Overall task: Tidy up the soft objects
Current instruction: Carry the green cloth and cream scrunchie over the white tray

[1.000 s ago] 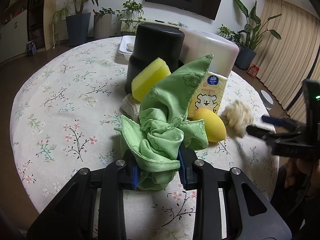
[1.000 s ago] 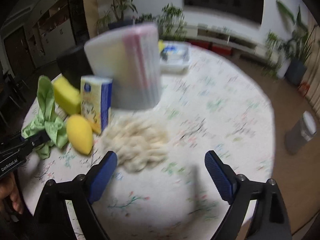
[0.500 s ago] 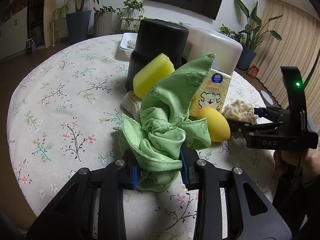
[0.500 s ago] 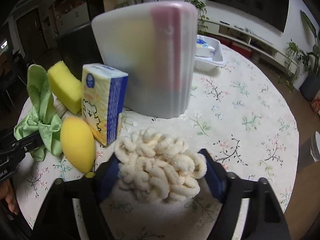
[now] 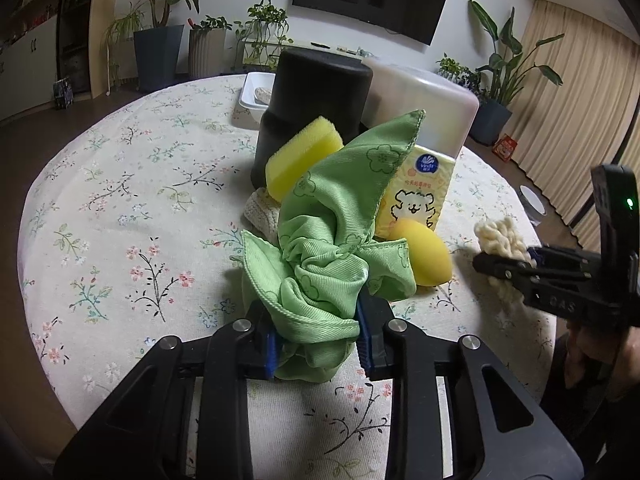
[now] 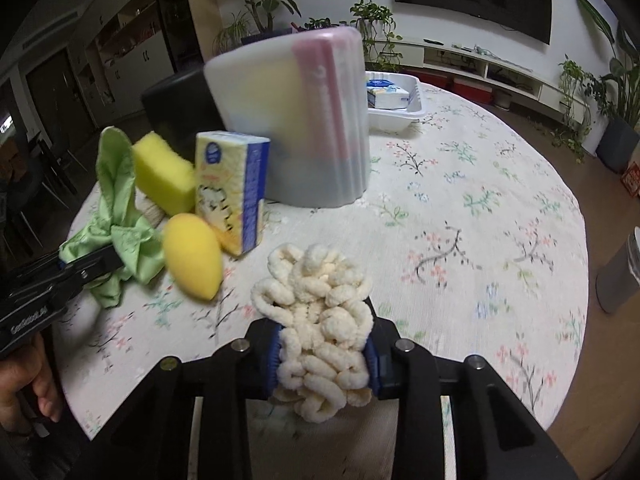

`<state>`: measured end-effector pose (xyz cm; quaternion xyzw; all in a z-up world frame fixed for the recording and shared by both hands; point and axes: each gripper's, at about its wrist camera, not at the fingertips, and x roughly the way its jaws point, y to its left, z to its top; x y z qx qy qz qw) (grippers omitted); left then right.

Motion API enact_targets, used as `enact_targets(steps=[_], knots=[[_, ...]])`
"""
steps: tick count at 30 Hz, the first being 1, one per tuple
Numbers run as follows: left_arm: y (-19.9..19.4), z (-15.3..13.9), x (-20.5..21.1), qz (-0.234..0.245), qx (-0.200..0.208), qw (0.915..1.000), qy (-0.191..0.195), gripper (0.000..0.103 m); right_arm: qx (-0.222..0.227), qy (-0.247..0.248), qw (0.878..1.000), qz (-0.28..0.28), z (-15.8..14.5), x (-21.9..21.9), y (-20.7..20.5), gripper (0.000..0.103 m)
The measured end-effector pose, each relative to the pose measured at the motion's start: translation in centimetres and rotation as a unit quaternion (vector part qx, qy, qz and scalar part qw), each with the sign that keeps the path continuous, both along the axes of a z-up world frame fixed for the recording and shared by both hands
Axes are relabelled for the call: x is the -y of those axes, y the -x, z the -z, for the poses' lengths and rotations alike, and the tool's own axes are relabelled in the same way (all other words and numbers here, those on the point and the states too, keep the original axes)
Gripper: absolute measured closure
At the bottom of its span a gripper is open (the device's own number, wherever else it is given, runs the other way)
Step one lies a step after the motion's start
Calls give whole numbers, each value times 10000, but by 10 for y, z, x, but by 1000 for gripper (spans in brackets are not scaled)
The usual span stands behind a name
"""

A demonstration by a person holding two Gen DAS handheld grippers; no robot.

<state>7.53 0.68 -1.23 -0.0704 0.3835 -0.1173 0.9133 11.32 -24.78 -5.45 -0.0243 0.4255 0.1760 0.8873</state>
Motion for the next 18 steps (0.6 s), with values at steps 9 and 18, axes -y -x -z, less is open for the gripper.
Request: enact_targets(steps=[9,18], knots=[[13,-11,-6,-3,16,10000,53,77,120,-5,9999,-1,-16,8,12,68],[14,-32,-38,-145,-10,9998,140,77,71,121,9997,209,-32,38,10,68]])
